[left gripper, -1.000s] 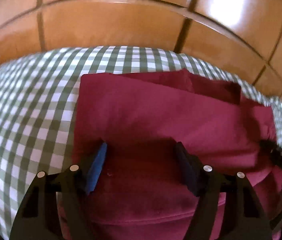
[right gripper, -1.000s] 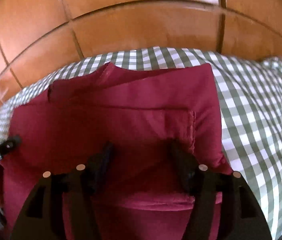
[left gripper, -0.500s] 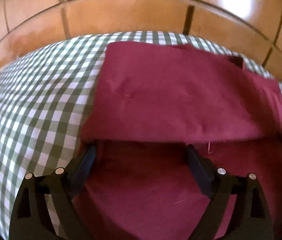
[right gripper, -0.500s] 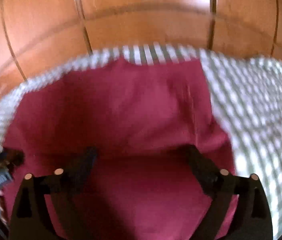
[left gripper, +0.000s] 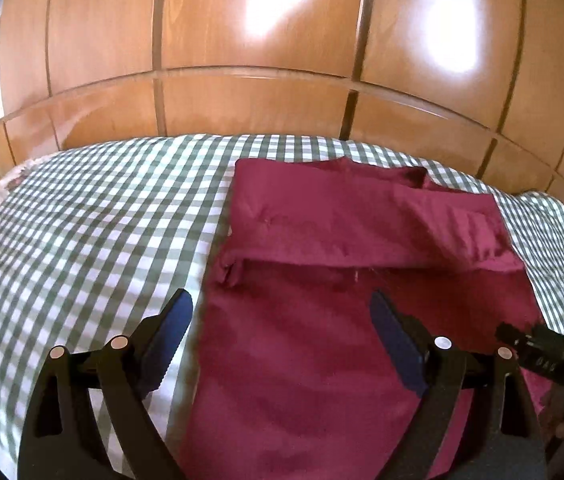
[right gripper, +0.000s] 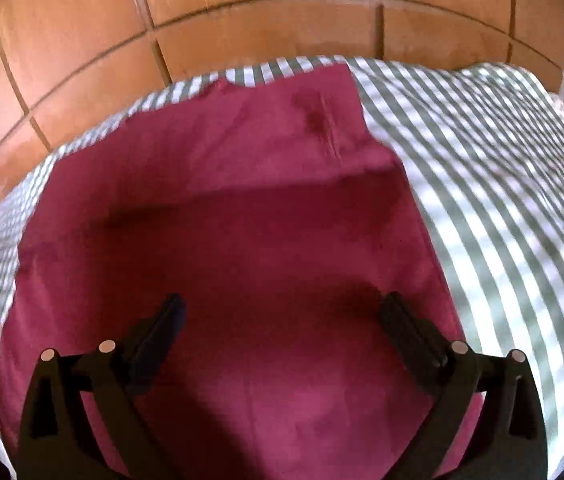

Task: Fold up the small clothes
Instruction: 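Press both grippers on the folded red shirt to flatten it, then grasp the shirt hem with both grippers and fold it toward the collar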

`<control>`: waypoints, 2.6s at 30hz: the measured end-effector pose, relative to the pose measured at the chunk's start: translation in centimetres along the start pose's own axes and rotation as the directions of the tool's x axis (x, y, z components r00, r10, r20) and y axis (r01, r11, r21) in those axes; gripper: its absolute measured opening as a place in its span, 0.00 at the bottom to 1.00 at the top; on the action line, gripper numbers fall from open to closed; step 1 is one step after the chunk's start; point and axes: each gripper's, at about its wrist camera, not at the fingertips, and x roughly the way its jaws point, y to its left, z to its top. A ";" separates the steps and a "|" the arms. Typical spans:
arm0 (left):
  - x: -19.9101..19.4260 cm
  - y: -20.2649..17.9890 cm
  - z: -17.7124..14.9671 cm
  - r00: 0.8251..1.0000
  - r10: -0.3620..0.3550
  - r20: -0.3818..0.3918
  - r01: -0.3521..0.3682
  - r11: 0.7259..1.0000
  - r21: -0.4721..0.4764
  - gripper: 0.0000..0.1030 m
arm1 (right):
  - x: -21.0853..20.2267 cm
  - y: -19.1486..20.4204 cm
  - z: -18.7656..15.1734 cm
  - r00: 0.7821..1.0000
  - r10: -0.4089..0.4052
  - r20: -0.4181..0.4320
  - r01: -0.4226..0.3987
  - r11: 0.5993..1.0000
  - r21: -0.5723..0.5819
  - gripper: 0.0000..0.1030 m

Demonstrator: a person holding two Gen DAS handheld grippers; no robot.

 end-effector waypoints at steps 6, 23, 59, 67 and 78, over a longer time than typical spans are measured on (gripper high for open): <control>-2.6 -0.4 -2.5 1.000 -0.010 0.012 0.010 0.999 0.040 0.89 | -1.7 -0.1 -2.6 1.000 0.002 -0.011 -0.002 0.999 -0.045 0.98; -5.2 0.1 -7.0 0.999 -0.010 -0.037 0.013 0.997 0.077 0.89 | -7.0 -4.8 -5.8 1.000 -0.011 0.018 0.011 0.999 0.031 0.98; -8.2 5.6 -13.6 0.860 -0.371 -0.350 0.389 0.921 -0.020 0.09 | -11.5 -7.2 -12.8 0.947 0.258 -0.190 -0.254 0.966 0.045 0.16; -9.3 7.5 -8.8 0.804 -0.561 -0.197 0.531 0.827 -0.183 0.09 | -14.0 -7.4 -7.0 0.897 0.441 -0.026 -0.436 0.894 0.098 0.11; -0.6 7.2 0.5 0.838 -0.531 -0.129 0.475 0.825 -0.306 0.09 | -5.1 -9.3 4.0 0.936 0.348 0.060 -0.351 0.898 0.264 0.12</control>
